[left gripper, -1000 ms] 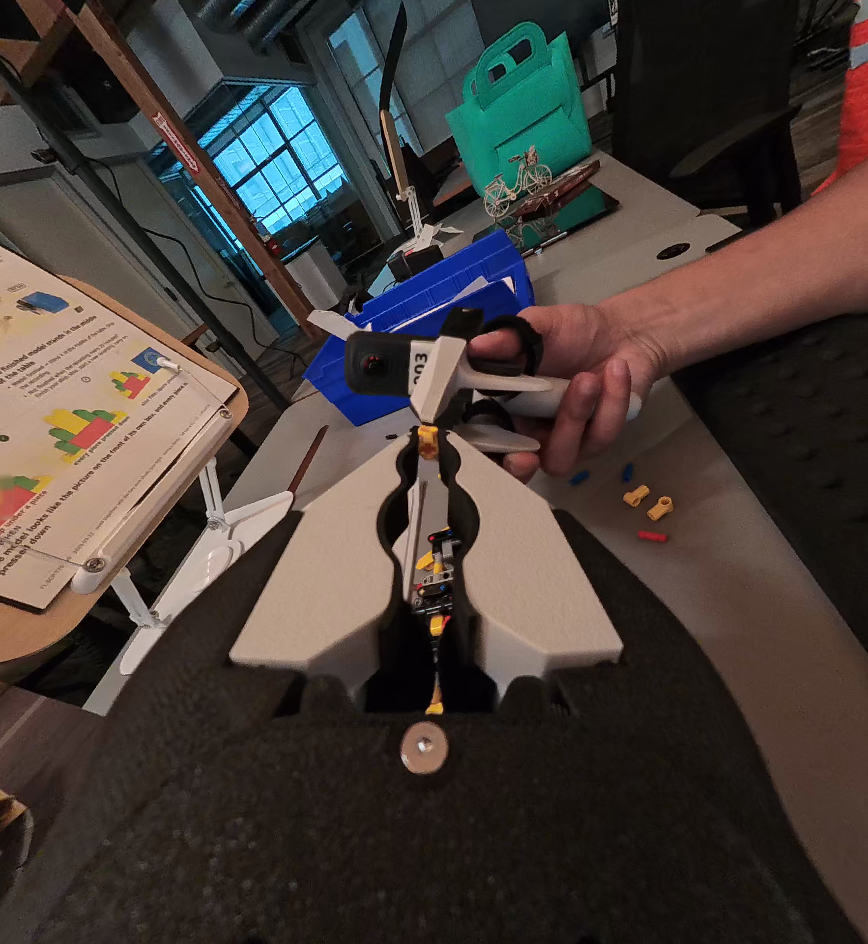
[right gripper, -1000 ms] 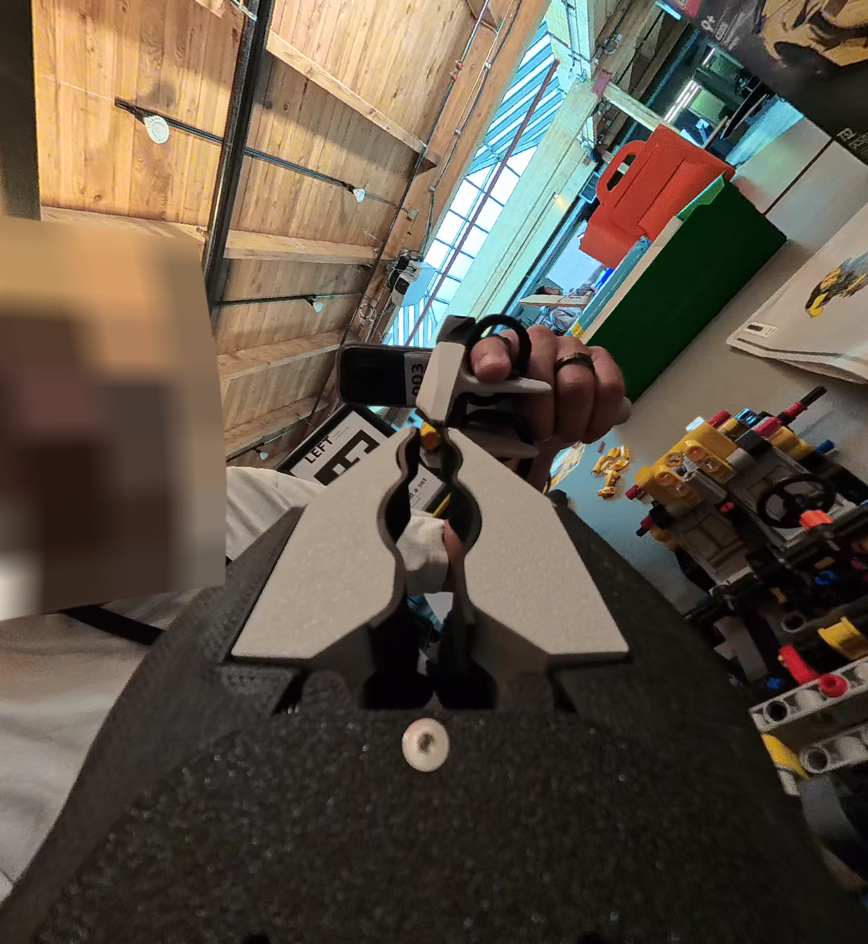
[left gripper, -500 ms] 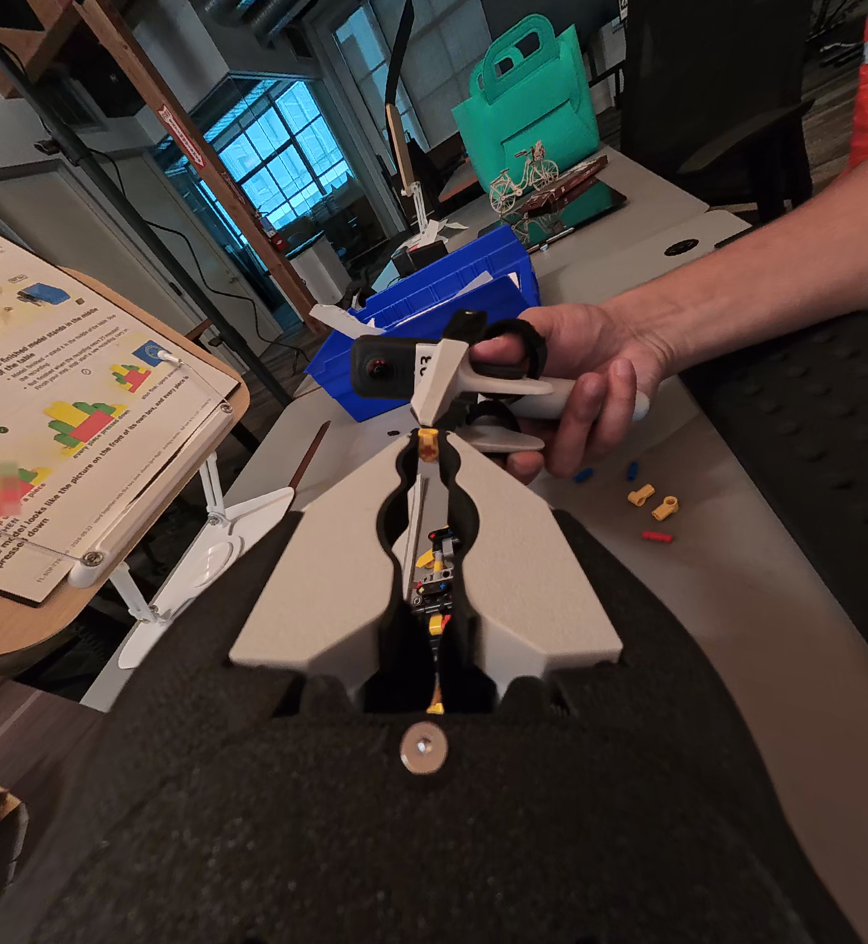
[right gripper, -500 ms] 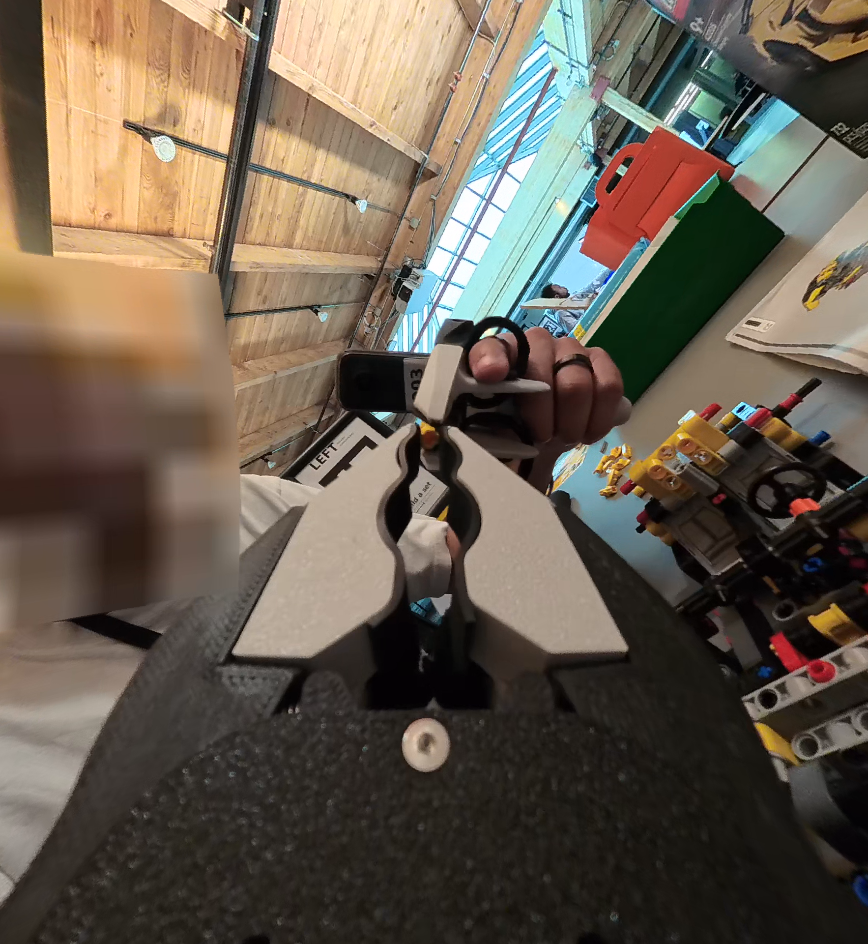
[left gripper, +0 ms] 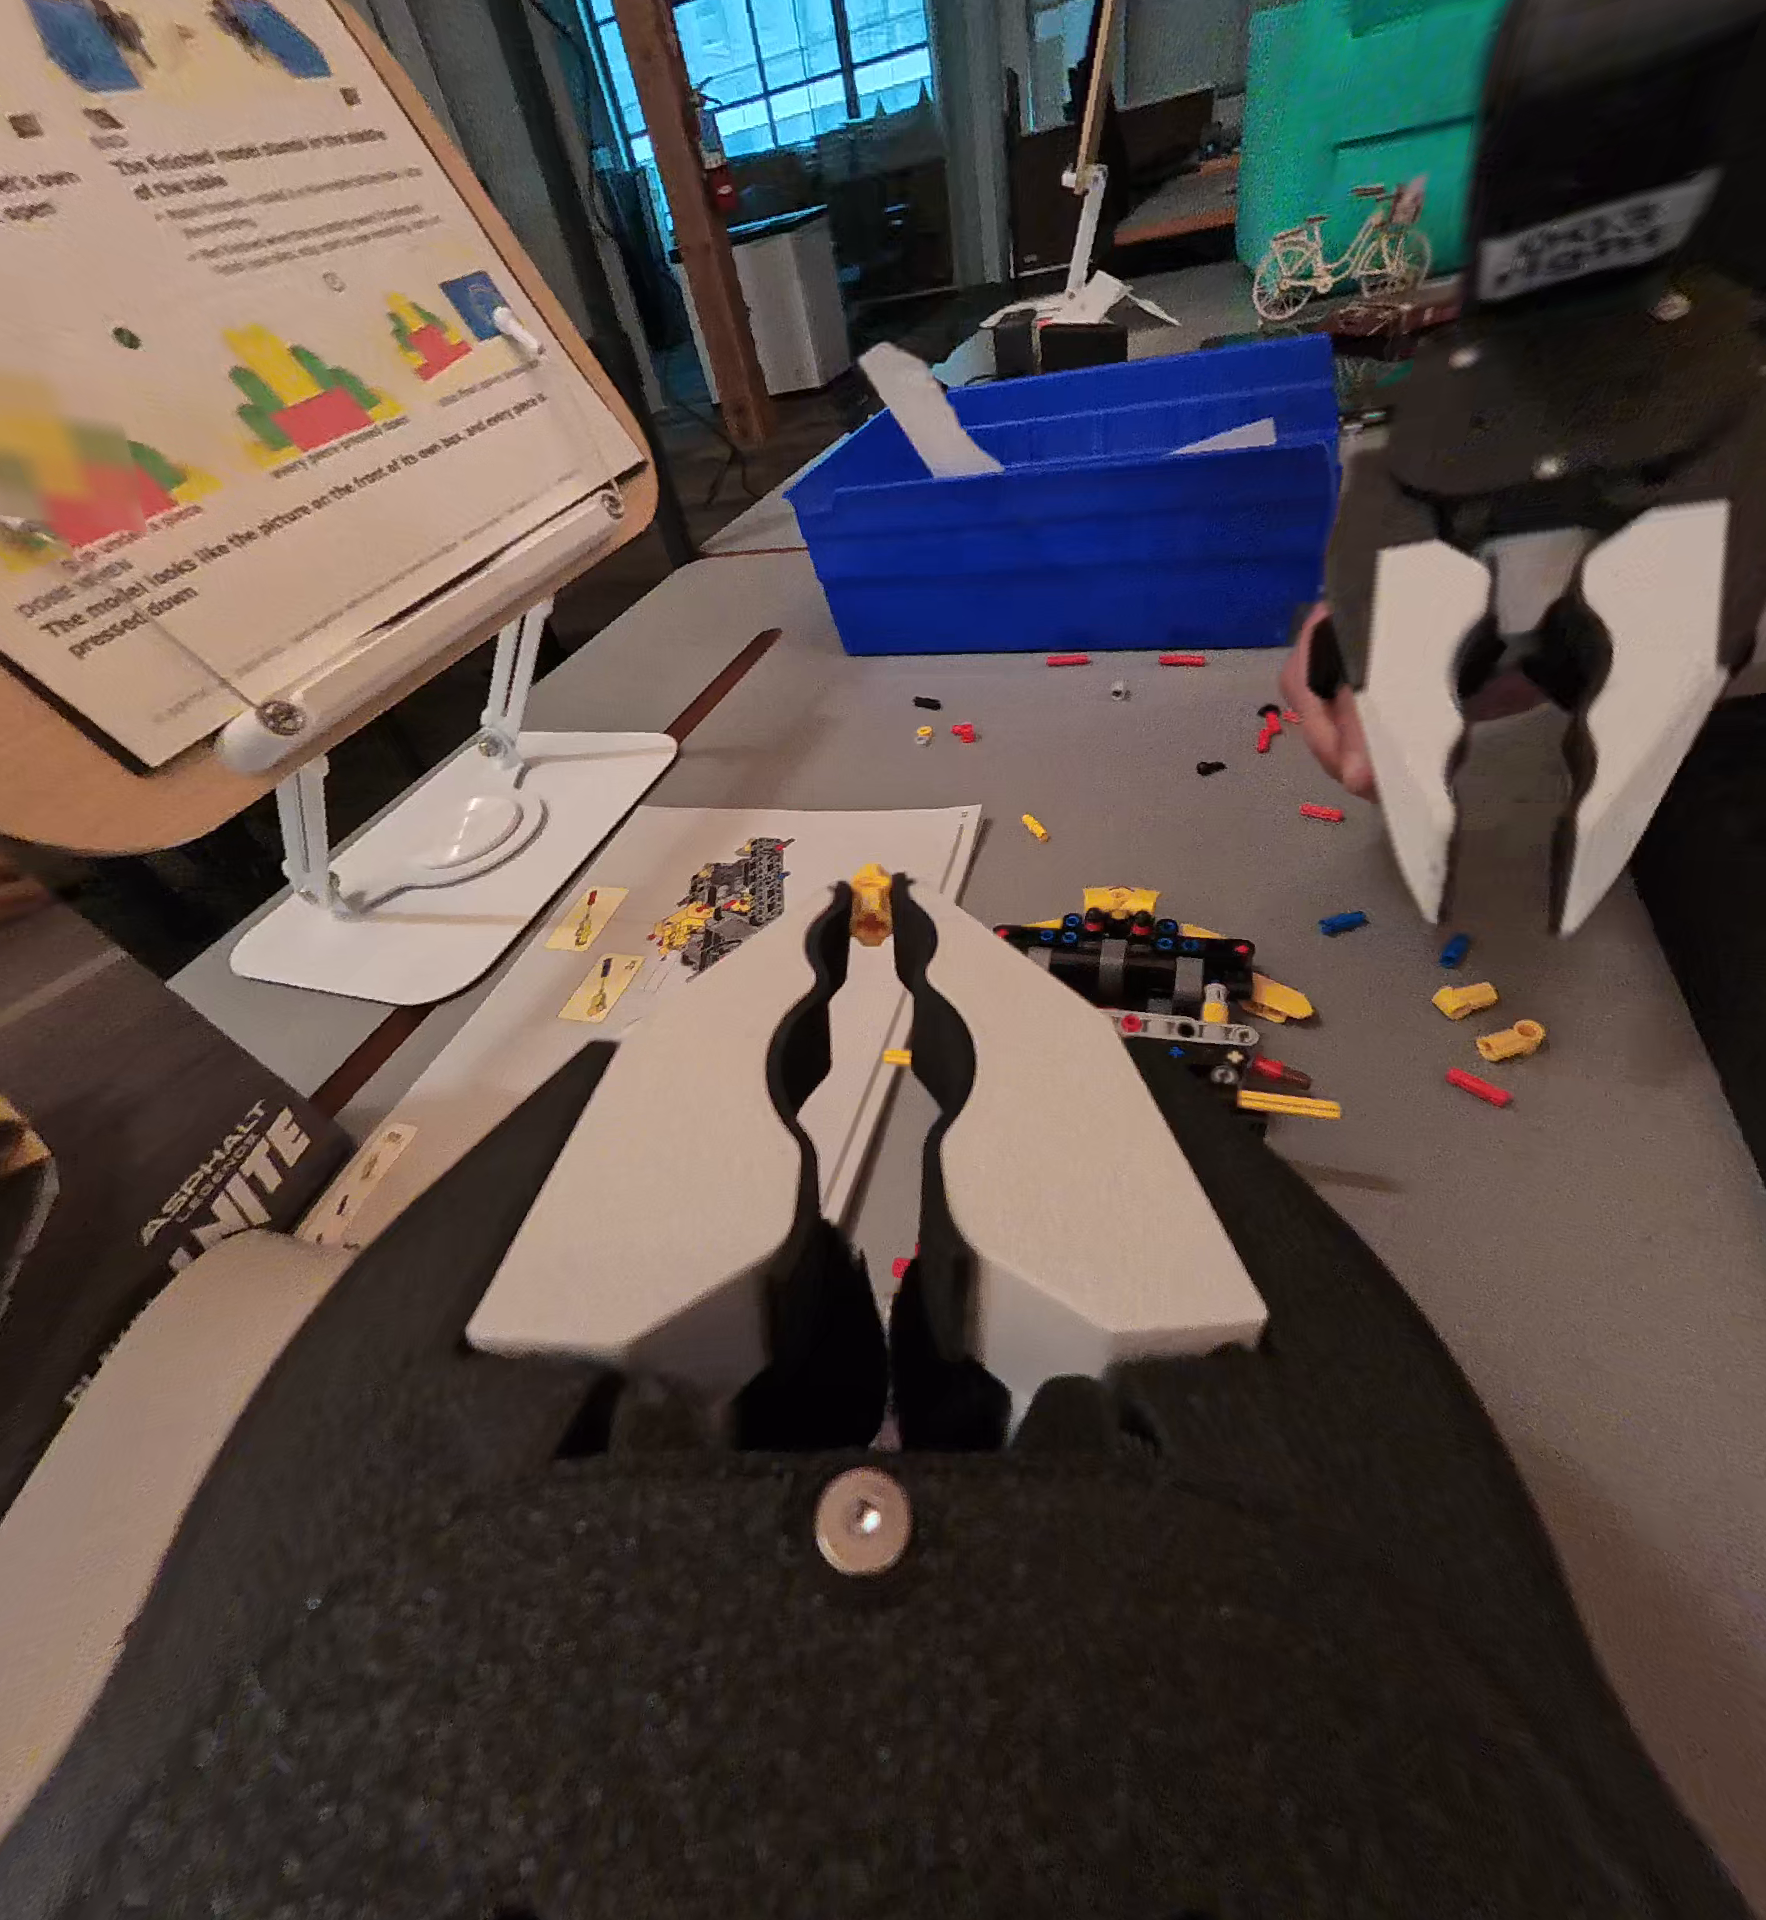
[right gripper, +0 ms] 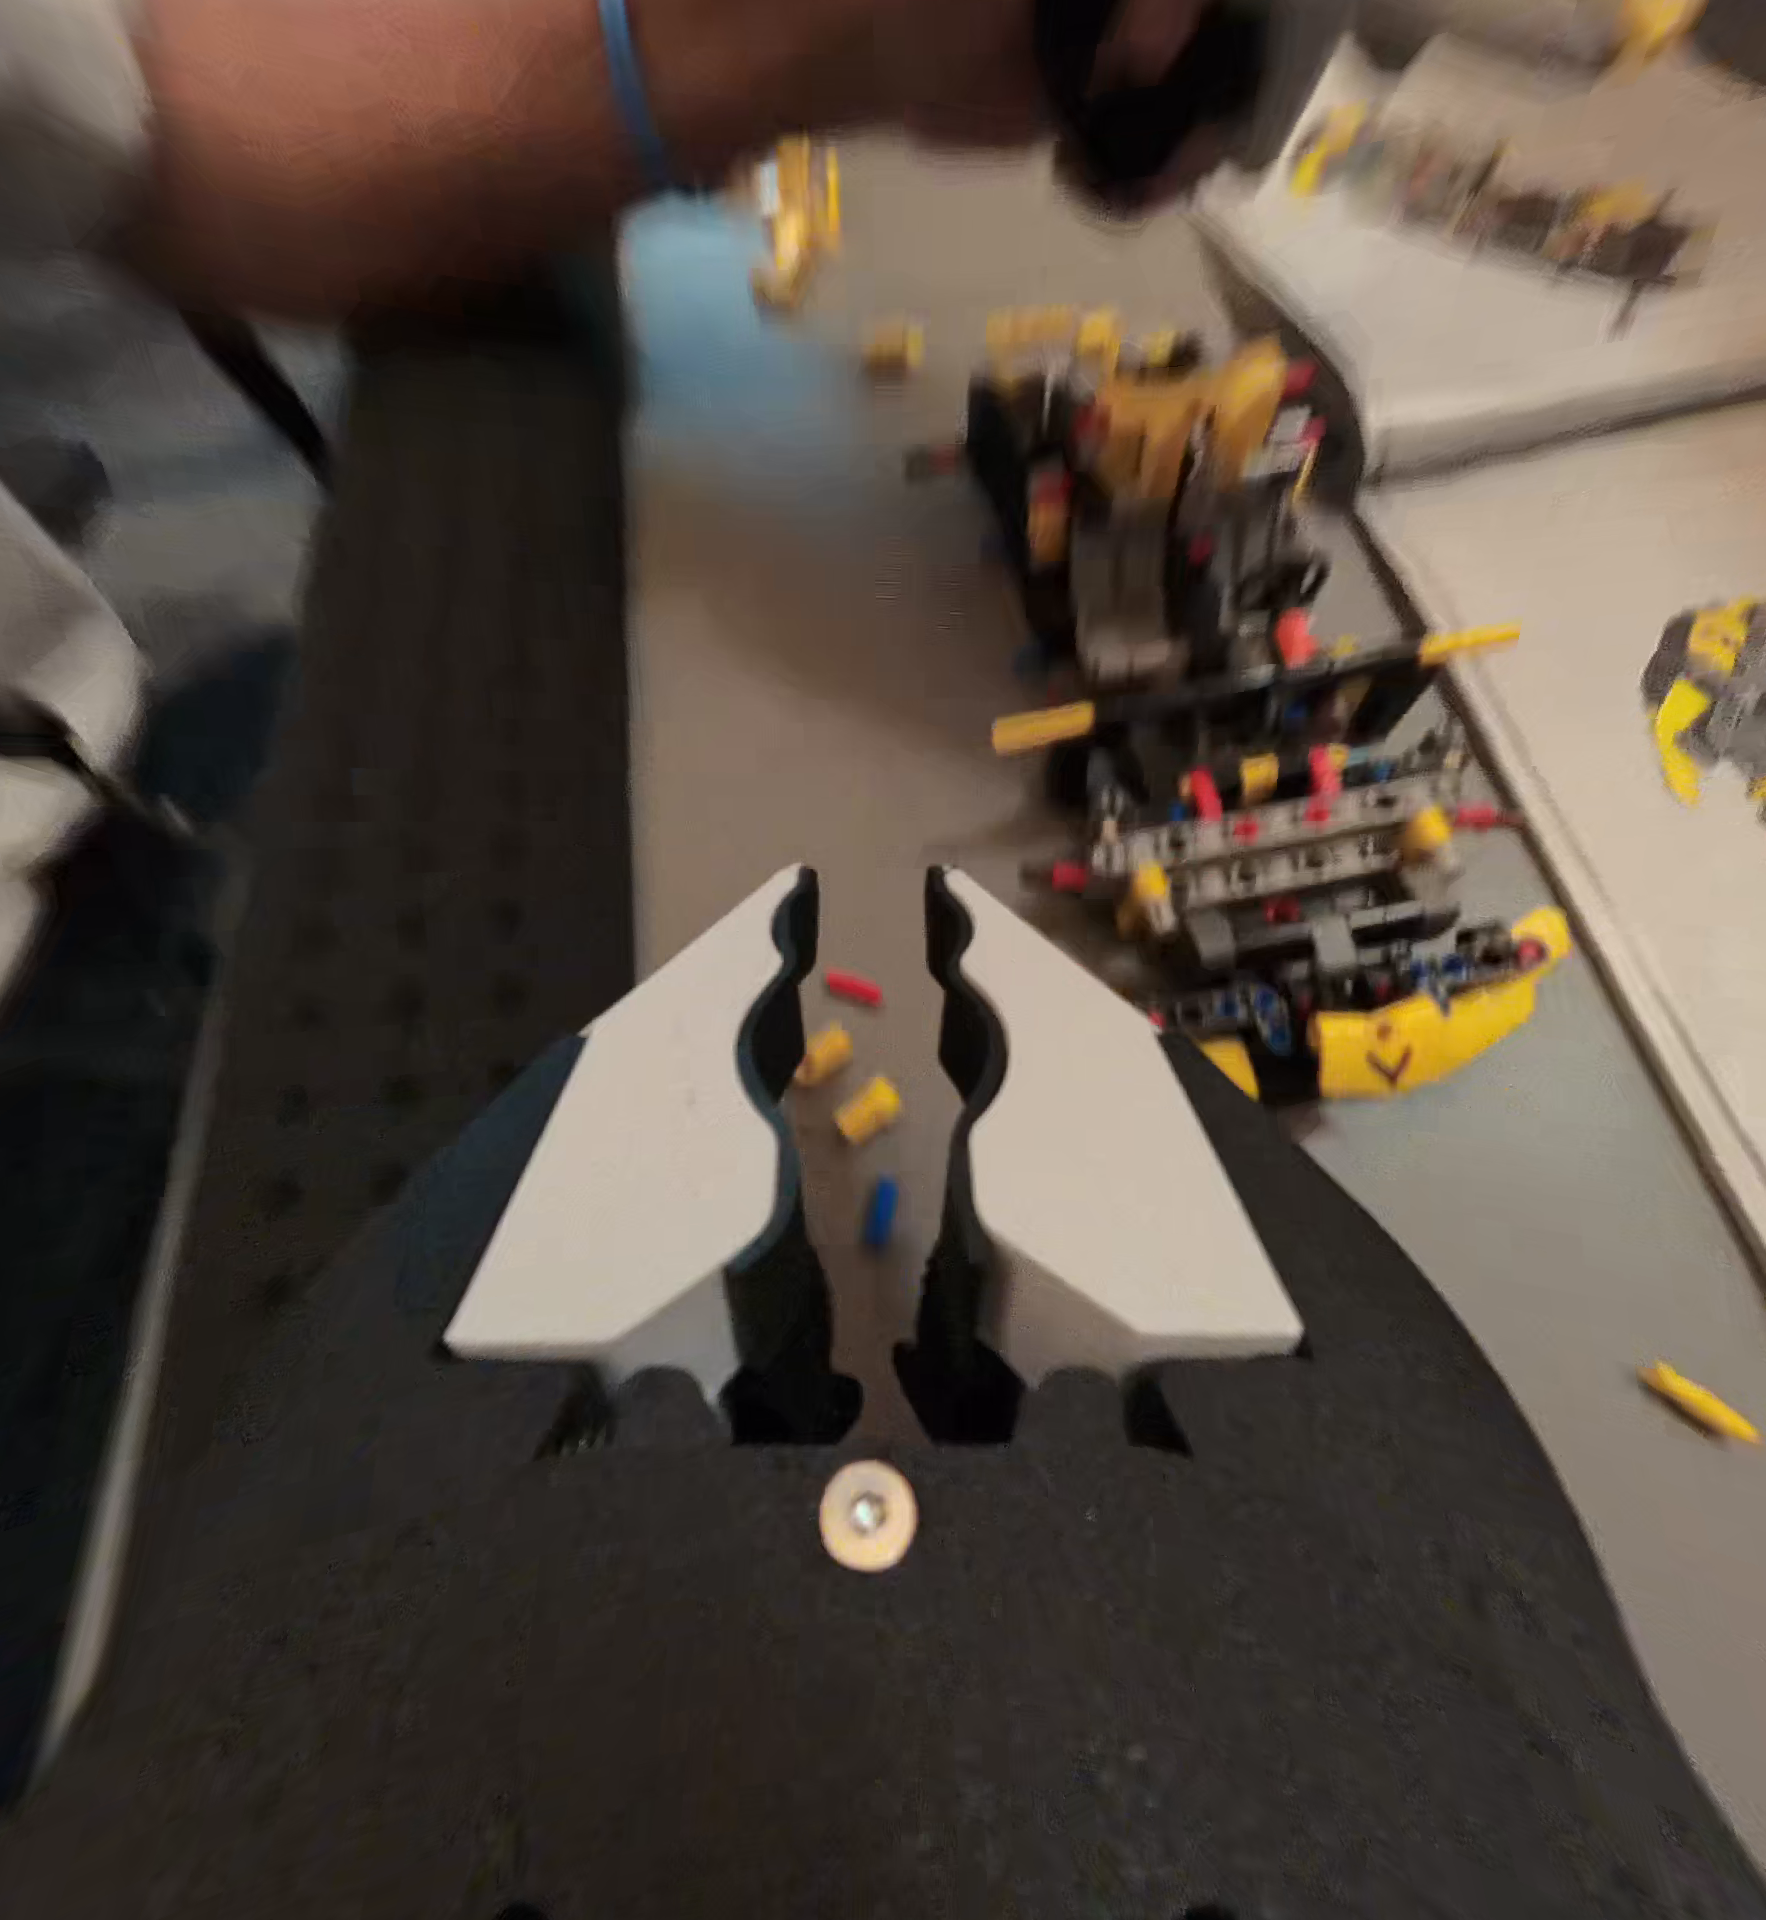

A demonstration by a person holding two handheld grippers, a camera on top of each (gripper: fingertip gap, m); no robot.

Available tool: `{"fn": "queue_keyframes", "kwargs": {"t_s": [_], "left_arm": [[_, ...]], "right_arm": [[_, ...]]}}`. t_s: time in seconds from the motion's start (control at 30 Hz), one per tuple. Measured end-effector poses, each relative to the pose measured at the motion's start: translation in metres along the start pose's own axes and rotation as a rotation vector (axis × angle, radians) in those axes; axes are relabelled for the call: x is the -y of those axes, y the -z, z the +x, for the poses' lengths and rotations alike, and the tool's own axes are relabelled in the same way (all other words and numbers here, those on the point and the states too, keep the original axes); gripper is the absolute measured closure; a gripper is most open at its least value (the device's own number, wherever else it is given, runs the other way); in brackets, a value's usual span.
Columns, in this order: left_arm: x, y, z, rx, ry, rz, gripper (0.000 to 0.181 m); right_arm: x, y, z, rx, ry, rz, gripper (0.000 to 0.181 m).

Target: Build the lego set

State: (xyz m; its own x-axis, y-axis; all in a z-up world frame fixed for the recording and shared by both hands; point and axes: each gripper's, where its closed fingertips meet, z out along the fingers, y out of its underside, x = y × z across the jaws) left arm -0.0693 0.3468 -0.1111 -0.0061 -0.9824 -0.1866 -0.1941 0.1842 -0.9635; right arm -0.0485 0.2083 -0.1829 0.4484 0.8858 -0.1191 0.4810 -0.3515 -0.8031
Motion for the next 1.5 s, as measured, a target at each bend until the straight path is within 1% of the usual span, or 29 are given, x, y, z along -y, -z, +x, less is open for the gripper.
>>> {"fn": "queue_keyframes", "kwargs": {"t_s": [0.07,0.13,0.2,0.27,0.3,0.4,0.47,0.53,0.6,0.67,0.73,0.83,0.87,0.93,1.0,1.13,1.3,1.37,1.5], "left_arm": [[-0.001,-0.001,0.000,0.010,-0.023,-0.012,0.173],[-0.003,-0.004,0.006,-0.002,-0.043,-0.032,0.174],[-0.001,-0.005,0.010,0.000,-0.069,-0.026,0.173],[0.002,-0.005,0.013,-0.008,-0.077,-0.013,0.174],[0.002,-0.006,0.015,-0.019,-0.065,-0.015,0.174],[0.003,-0.006,0.016,-0.033,-0.042,-0.010,0.174],[0.001,-0.008,0.018,-0.042,-0.042,-0.017,0.174],[-0.001,-0.010,0.021,-0.049,-0.043,-0.026,0.174],[-0.002,-0.013,0.025,-0.060,-0.043,-0.035,0.174],[-0.004,-0.016,0.029,-0.071,-0.048,-0.042,0.174],[-0.007,-0.018,0.033,-0.079,-0.056,-0.053,0.174],[-0.009,-0.021,0.038,-0.088,-0.068,-0.063,0.174],[-0.009,-0.021,0.039,-0.090,-0.072,-0.065,0.174],[-0.009,-0.021,0.040,-0.092,-0.076,-0.062,0.174],[-0.007,-0.020,0.040,-0.096,-0.076,-0.055,0.174],[-0.004,-0.017,0.037,-0.091,-0.075,-0.047,0.174],[-0.003,-0.016,0.036,-0.093,-0.073,-0.045,0.174],[-0.005,-0.016,0.035,-0.093,-0.073,-0.048,0.174],[-0.005,-0.016,0.035,-0.094,-0.071,-0.049,0.174]], "right_arm": [[-0.026,-0.002,0.006,-0.016,0.076,-0.134,0.164],[-0.037,-0.002,0.010,0.034,0.079,-0.185,0.163],[-0.040,0.006,0.017,0.071,0.014,-0.223,0.164],[-0.043,0.018,0.015,0.124,-0.095,-0.262,0.161],[-0.047,0.024,0.016,0.108,-0.139,-0.281,0.157],[-0.075,0.043,0.014,-0.033,-0.158,-0.332,0.159],[-0.086,0.054,0.006,-0.111,-0.201,-0.305,0.158],[-0.090,0.061,0.001,-0.189,-0.250,-0.254,0.156],[-0.082,0.054,-0.007,-0.223,-0.223,-0.211,0.156],[-0.066,0.037,-0.014,-0.225,-0.133,-0.178,0.160],[-0.058,0.017,-0.011,-0.219,-0.053,-0.192,0.162],[-0.047,-0.011,-0.003,-0.128,0.018,-0.220,0.162],[-0.042,-0.018,-0.003,-0.072,0.035,-0.210,0.163],[-0.042,-0.027,-0.004,0.005,0.072,-0.247,0.164],[-0.048,-0.031,-0.002,0.040,0.122,-0.302,0.164],[-0.052,-0.033,0.000,0.067,0.184,-0.327,0.166],[-0.049,-0.039,-0.006,0.065,0.272,-0.321,0.173],[-0.049,-0.039,-0.008,0.065,0.279,-0.316,0.177],[-0.049,-0.039,-0.008,0.055,0.259,-0.265,0.177]]}}
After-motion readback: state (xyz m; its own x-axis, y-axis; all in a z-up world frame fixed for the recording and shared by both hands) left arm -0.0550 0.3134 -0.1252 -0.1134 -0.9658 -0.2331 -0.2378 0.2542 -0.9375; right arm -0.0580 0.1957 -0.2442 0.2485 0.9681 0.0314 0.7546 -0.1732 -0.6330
